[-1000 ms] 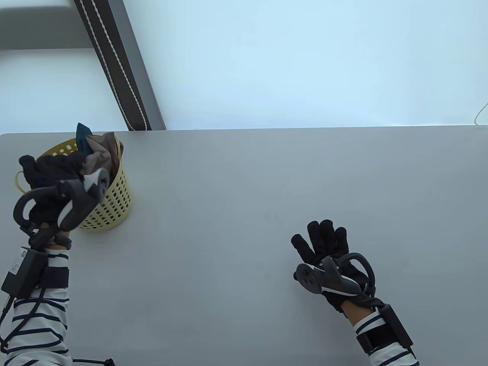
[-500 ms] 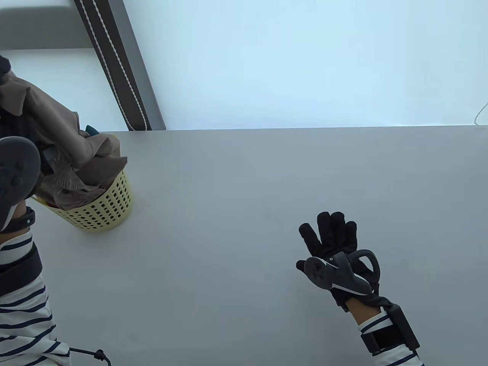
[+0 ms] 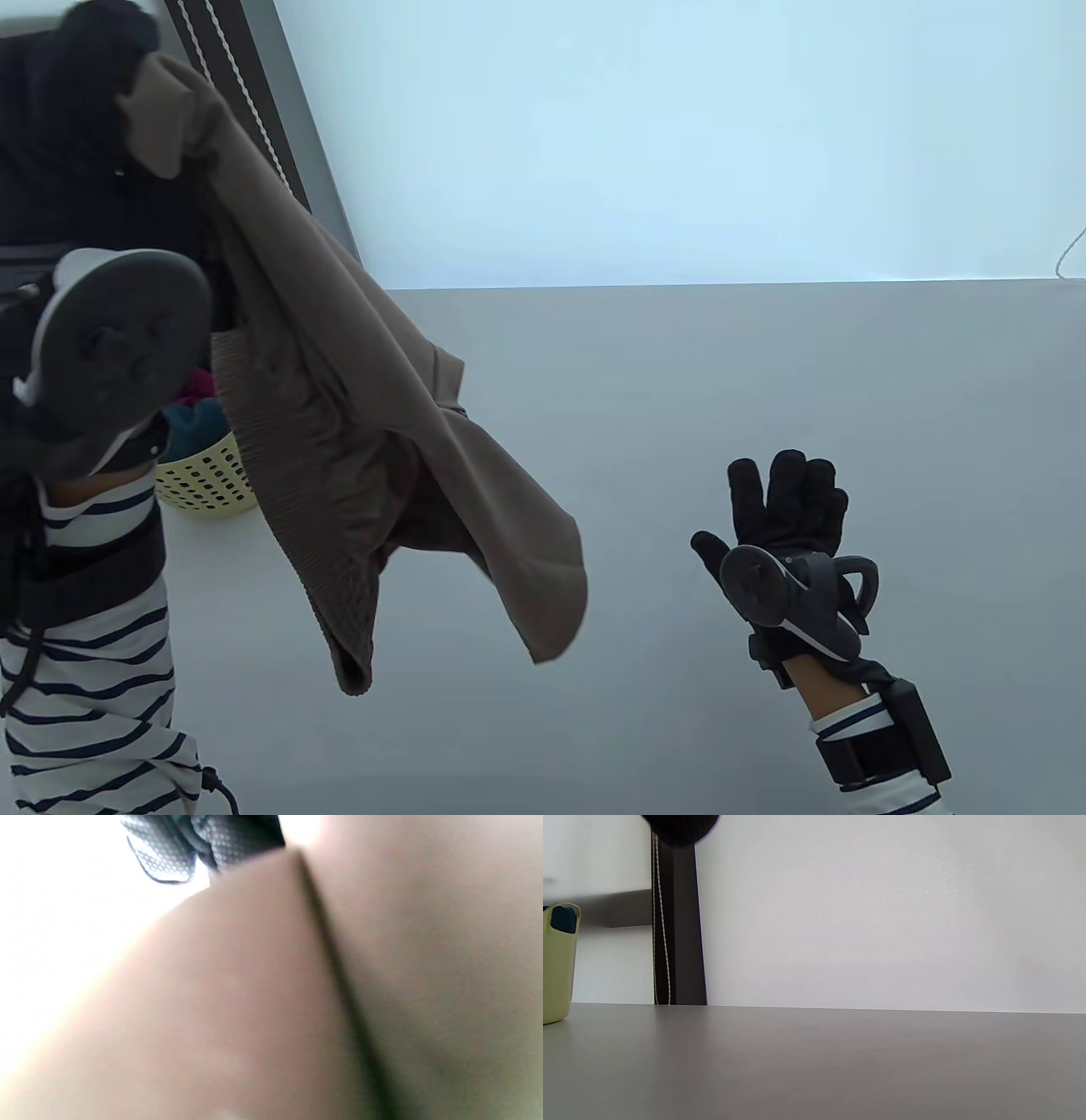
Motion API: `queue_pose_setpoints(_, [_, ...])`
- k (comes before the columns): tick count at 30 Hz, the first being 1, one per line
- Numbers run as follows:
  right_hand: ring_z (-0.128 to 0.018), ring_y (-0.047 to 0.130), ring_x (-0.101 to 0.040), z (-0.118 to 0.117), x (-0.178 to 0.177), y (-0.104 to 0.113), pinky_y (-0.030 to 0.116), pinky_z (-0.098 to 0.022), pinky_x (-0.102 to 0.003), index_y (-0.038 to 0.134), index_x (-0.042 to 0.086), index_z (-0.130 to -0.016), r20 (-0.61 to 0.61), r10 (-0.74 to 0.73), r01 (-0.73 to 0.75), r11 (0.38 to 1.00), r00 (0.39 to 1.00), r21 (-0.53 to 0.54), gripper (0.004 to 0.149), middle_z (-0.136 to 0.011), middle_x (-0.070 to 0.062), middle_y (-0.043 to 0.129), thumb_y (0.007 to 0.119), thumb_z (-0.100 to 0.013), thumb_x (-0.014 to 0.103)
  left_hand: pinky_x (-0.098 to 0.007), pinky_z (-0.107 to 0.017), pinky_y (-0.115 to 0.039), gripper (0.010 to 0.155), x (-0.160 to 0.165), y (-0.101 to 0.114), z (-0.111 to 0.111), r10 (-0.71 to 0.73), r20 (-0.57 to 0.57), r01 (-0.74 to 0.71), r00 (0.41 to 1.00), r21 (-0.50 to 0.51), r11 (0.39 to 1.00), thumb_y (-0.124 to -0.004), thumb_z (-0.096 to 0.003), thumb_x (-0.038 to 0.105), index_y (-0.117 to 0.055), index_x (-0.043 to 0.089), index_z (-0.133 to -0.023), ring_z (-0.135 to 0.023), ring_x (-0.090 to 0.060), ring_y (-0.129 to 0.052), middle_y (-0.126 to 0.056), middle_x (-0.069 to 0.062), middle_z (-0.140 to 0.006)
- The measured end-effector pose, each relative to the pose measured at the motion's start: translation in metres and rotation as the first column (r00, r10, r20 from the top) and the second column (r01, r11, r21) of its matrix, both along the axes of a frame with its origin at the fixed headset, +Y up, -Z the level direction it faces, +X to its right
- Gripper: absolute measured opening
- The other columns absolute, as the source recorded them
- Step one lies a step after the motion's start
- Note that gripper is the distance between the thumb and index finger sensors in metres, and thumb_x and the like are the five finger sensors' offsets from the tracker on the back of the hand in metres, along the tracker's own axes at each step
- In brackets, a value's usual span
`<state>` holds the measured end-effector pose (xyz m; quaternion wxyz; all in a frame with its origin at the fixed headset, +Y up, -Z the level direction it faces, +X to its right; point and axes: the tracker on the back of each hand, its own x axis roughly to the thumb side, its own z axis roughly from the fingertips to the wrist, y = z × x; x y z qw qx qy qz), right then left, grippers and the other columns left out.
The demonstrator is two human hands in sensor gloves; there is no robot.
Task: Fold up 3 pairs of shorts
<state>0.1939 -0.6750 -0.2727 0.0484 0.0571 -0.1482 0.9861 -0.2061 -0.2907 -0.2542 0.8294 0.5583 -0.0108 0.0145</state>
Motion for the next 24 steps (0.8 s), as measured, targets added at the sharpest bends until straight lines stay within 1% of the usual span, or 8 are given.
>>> queue_pose_setpoints(7, [-0.084, 0.017, -0.067, 0.001, 0.020, 0.010, 0.030, -0.057, -0.071, 0.013, 0.004, -0.105, 0.086, -0.078, 0.075, 0.996, 0.993, 0.043, 0.082, -0.099, -0.042, 0.012, 0.051, -0.052, 0.053, -0.048, -0.072, -0.076, 0.034, 0.050, -0.047, -0.041, -0.203, -0.016, 0.201, 0.979, -0.094, 0.975, -0.056, -0.0555, 0.041, -0.057, 0.039, -0.089, -0.065, -0.006, -0.098, -0.087, 0.015, -0.066])
queue_pose_setpoints(12, [-0.084, 0.018, -0.067, 0.001, 0.022, 0.011, 0.031, -0.057, -0.071, 0.014, 0.003, -0.105, 0.092, -0.083, 0.080, 0.996, 0.992, 0.041, 0.082, -0.098, -0.042, 0.012, 0.051, -0.052, 0.053, -0.048, -0.072, -0.075, 0.035, 0.098, -0.097, -0.039, -0.445, 0.036, 0.447, 0.895, -0.048, 0.893, -0.055, -0.0553, 0.041, -0.055, 0.039, -0.090, -0.067, -0.007, -0.097, -0.086, 0.015, -0.067])
queue_pose_setpoints(14, [-0.084, 0.018, -0.067, 0.001, 0.021, 0.010, 0.032, -0.057, -0.071, 0.014, 0.003, -0.105, 0.094, -0.071, 0.068, 0.997, 0.993, 0.039, 0.082, -0.098, -0.042, 0.012, 0.051, -0.052, 0.053, -0.048, -0.072, -0.075, 0.036, 0.126, -0.138, -0.029, -0.580, 0.120, 0.588, 0.806, -0.042, 0.808, -0.056, -0.0548, 0.041, -0.055, 0.039, -0.091, -0.067, -0.007, -0.098, -0.087, 0.015, -0.067])
queue_pose_setpoints(17, [-0.084, 0.019, -0.067, 0.000, 0.021, 0.009, 0.032, -0.057, -0.071, 0.015, 0.002, -0.105, 0.097, -0.070, 0.067, 0.997, 0.993, 0.031, 0.082, -0.098, -0.043, 0.013, 0.051, -0.052, 0.053, -0.049, -0.075, -0.073, 0.051, 0.162, -0.208, -0.006, -0.762, 0.321, 0.814, 0.563, -0.053, 0.579, -0.057, -0.0499, 0.047, -0.044, 0.038, -0.098, -0.078, -0.008, -0.095, -0.082, 0.015, -0.082])
queue_pose_setpoints(19, [-0.084, 0.019, -0.067, 0.000, 0.023, 0.009, 0.033, -0.057, -0.071, 0.015, 0.002, -0.105, 0.101, -0.074, 0.072, 0.997, 0.992, 0.026, 0.082, -0.098, -0.043, 0.013, 0.051, -0.052, 0.053, -0.055, -0.079, -0.062, 0.081, 0.180, -0.251, 0.012, -0.786, 0.584, 0.975, 0.204, -0.052, 0.215, -0.054, -0.0416, 0.061, -0.013, 0.032, -0.105, -0.101, -0.020, -0.082, -0.058, -0.006, -0.115])
queue_pose_setpoints(20, [-0.084, 0.020, -0.068, -0.001, 0.024, 0.009, 0.033, -0.057, -0.071, 0.015, 0.001, -0.105, 0.104, -0.077, 0.075, 0.997, 0.992, 0.023, 0.082, -0.098, -0.043, 0.013, 0.051, -0.052, 0.053, -0.056, -0.080, -0.059, 0.093, 0.184, -0.264, 0.022, -0.728, 0.678, 0.994, 0.102, -0.043, 0.099, -0.052, -0.0375, 0.065, -0.001, 0.026, -0.104, -0.104, -0.022, -0.077, -0.045, -0.015, -0.120])
queue_pose_setpoints(21, [-0.084, 0.020, -0.067, -0.001, 0.025, 0.009, 0.033, -0.057, -0.071, 0.015, 0.001, -0.105, 0.107, -0.080, 0.078, 0.997, 0.991, 0.022, 0.082, -0.098, -0.043, 0.014, 0.052, -0.052, 0.053, -0.056, -0.080, -0.057, 0.099, 0.184, -0.270, 0.028, -0.674, 0.734, 0.995, 0.082, -0.024, 0.095, -0.052, -0.0339, 0.068, 0.003, 0.024, -0.103, -0.106, -0.024, -0.075, -0.038, -0.020, -0.121])
queue_pose_setpoints(24, [-0.084, 0.020, -0.068, -0.001, 0.029, 0.011, 0.034, -0.057, -0.071, 0.016, 0.001, -0.105, 0.119, -0.097, 0.094, 0.995, 0.988, 0.028, 0.082, -0.098, -0.043, 0.014, 0.052, -0.052, 0.053, -0.058, -0.080, -0.054, 0.107, 0.176, -0.259, 0.020, -0.517, 0.844, 0.967, 0.141, -0.004, 0.256, -0.051, -0.0297, 0.073, 0.007, 0.021, -0.102, -0.109, -0.028, -0.070, -0.033, -0.024, -0.122])
